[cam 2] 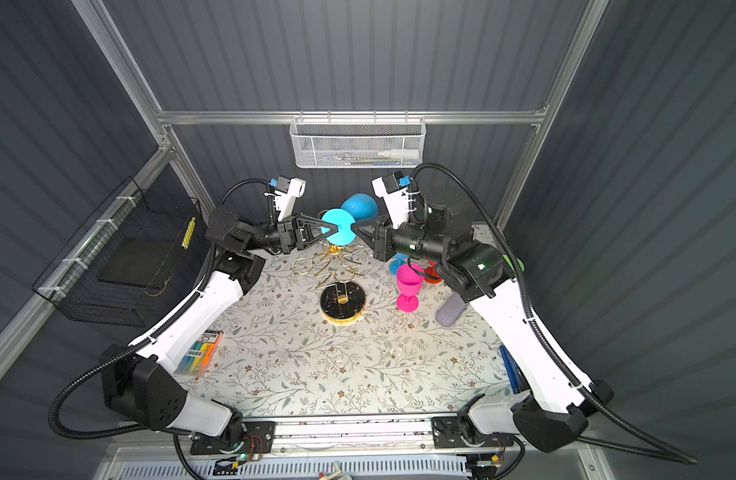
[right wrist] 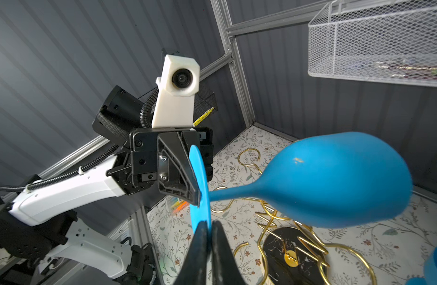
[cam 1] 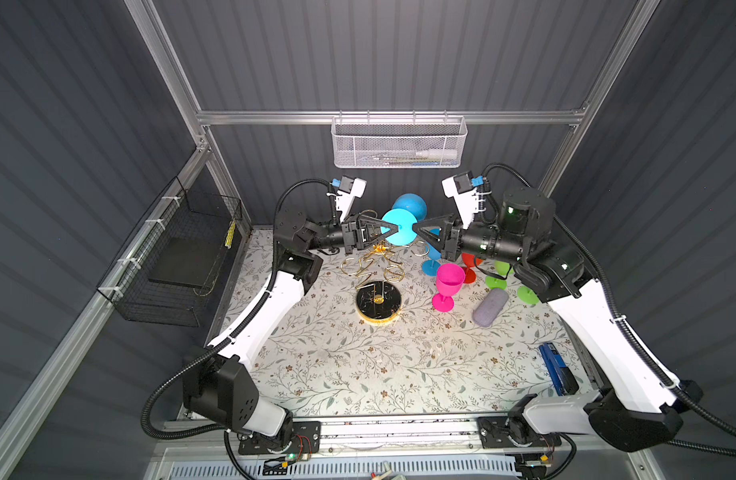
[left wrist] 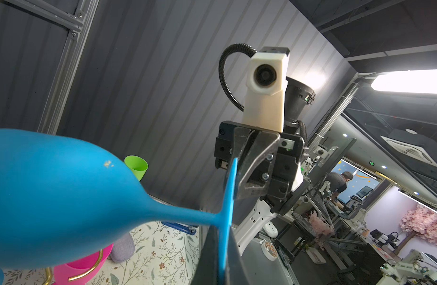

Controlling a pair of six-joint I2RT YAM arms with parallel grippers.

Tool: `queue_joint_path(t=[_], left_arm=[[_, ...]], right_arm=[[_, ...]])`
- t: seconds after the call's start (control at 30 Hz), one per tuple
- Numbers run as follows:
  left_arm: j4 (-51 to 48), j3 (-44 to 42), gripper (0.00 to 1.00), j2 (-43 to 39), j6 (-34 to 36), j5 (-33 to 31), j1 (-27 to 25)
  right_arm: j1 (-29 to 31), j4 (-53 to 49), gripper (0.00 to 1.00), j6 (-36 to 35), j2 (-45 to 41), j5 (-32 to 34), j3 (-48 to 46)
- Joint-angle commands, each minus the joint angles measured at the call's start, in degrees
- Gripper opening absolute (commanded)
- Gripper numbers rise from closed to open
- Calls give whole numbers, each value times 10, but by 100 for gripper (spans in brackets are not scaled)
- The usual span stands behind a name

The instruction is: Take the wine glass off the wine glass rack

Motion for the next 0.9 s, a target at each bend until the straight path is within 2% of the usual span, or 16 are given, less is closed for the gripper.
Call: queue_joint_path(t=[0.0,0.03,0.13,0.27,0.43,0.63,0.87], left_arm=[[-43,50,0,-2,-27,-15,-2],[-56,53,0,-3,-35,-18,-1],[-61,57,0,-8,-58,-20,0],[-61,60,0,-15,-73,-21,1],[-42,61,0,-19,-95,-17,1],[-22,58,0,-18,-116,-15,1],[-11,60,0,-16,-132,-11,1]], right_arm=[[-1,3,34,-22,-47,48,-28],[-2,11,43,-32,-65,60,-47],[-4,54,62,-63,-134,114,-124],[-3,149,79,-136,-207,172,-224],[-3,239,89,-227,-229,176,-297],[-3,308,98,-295,-181,163,-311],[-3,359,99,-335,-118,150,-299]])
